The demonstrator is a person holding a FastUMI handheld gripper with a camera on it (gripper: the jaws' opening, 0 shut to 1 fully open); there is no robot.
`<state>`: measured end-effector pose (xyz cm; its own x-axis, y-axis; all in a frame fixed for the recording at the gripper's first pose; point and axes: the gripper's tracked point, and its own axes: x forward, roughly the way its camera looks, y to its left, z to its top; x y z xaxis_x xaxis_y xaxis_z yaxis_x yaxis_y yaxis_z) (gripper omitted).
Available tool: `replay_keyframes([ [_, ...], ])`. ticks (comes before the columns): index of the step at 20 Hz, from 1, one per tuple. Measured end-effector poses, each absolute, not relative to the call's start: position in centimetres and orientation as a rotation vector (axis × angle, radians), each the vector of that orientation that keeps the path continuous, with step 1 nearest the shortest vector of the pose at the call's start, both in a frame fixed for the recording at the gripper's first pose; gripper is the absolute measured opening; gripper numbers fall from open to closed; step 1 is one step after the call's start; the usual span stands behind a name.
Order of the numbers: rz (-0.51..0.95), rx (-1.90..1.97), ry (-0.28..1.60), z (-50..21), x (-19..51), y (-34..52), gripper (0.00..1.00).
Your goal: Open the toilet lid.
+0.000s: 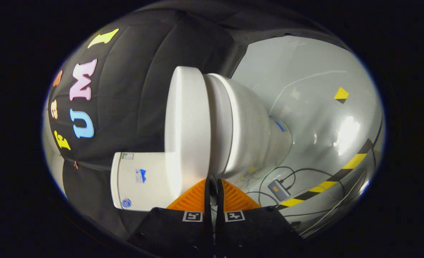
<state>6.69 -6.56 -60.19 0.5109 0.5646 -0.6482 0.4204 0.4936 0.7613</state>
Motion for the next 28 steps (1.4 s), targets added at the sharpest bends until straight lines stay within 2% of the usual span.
replay_keyframes([
  [5, 0.037, 0.944, 1.099, -58.9, 7.0, -6.5, 0.08],
  [11, 0.019, 0.833, 1.048, -54.4, 7.8, -5.7, 0.07],
  [19, -0.011, 0.577, 0.953, -43.7, 8.9, 0.0, 0.06],
  [23, -0.096, 0.494, 0.917, -41.4, 8.9, 1.8, 0.06],
  [28, -0.127, 0.46, 0.865, -39.1, 8.9, 4.5, 0.06],
])
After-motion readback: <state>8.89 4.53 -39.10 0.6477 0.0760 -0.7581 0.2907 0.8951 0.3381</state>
